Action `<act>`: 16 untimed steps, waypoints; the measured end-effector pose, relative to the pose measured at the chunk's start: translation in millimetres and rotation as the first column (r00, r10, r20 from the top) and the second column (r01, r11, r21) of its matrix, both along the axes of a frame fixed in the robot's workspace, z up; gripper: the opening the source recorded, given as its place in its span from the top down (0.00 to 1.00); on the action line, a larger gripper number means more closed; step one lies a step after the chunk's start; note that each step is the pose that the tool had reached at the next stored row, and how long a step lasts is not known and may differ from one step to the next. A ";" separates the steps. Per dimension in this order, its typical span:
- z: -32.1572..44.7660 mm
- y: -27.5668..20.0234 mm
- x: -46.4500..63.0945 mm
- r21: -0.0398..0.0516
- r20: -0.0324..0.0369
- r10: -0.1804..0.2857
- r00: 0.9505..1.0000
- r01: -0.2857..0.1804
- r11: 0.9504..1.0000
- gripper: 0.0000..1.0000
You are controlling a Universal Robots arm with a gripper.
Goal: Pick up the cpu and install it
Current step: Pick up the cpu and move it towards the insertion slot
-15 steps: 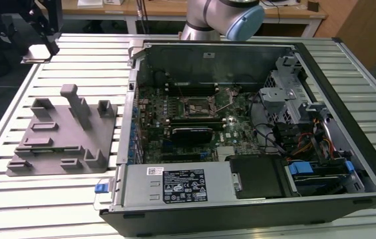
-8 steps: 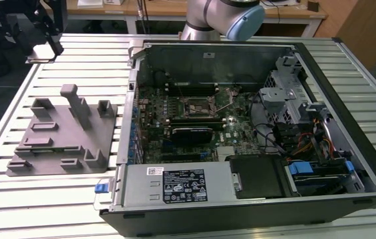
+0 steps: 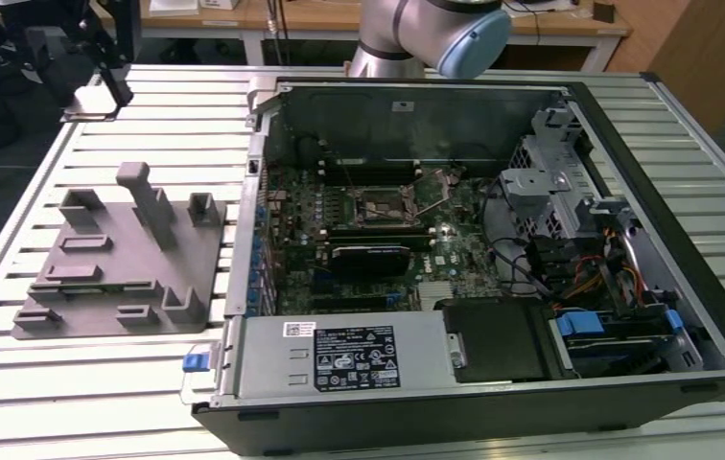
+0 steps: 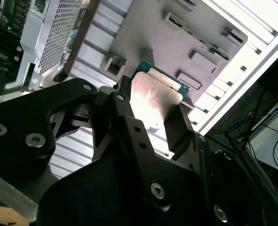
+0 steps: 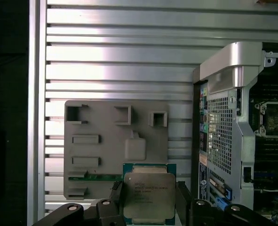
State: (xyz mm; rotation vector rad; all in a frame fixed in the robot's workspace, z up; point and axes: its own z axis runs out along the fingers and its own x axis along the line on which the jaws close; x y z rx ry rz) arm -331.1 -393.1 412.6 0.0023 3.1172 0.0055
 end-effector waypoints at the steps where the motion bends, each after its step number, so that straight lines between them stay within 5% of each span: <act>1: 0.0 0.0 1.8 0.000 0.000 0.000 1.000 0.000 1.000 0.47; 16: 0.0 0.0 31.2 0.000 0.000 0.000 1.000 0.000 1.000 0.47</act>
